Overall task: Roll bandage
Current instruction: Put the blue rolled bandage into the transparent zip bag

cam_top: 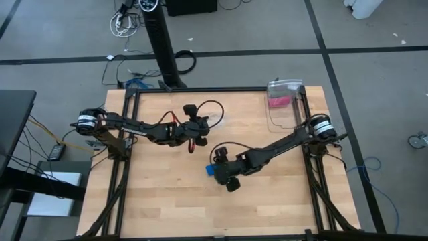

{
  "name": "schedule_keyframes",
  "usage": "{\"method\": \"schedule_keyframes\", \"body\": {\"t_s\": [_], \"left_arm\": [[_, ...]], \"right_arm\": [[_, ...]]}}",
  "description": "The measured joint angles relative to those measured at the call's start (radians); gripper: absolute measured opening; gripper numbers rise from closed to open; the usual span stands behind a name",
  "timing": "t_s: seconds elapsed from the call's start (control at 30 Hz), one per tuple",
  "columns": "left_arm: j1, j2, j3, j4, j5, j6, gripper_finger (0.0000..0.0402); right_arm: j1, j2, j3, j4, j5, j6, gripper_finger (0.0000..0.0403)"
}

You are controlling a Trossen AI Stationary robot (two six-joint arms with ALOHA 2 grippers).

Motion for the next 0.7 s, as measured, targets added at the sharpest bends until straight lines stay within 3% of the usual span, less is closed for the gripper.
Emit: {"method": "schedule_keyframes", "body": {"t_s": [0.23, 0.43, 0.57, 0.7], "left_arm": [[0.0, 0.0, 0.0, -0.004, 0.011, -0.004, 0.0], [0.0, 0.0, 0.0, -0.015, 0.015, -0.005, 0.0], [0.0, 0.0, 0.0, -0.025, 0.02, -0.005, 0.0], [0.0, 0.0, 0.0, -0.032, 0.053, -0.014, 0.0]], "right_arm": [[-0.036, 0.08, 0.113, -0.051, -0.048, -0.006, 0.0254], [-0.068, 0.195, 0.212, -0.196, -0.078, -0.006, 0.0245], [-0.061, 0.219, 0.258, -0.231, -0.081, -0.011, 0.0193], [-0.028, 0.174, 0.262, -0.232, -0.019, -0.052, 0.0078]]}}
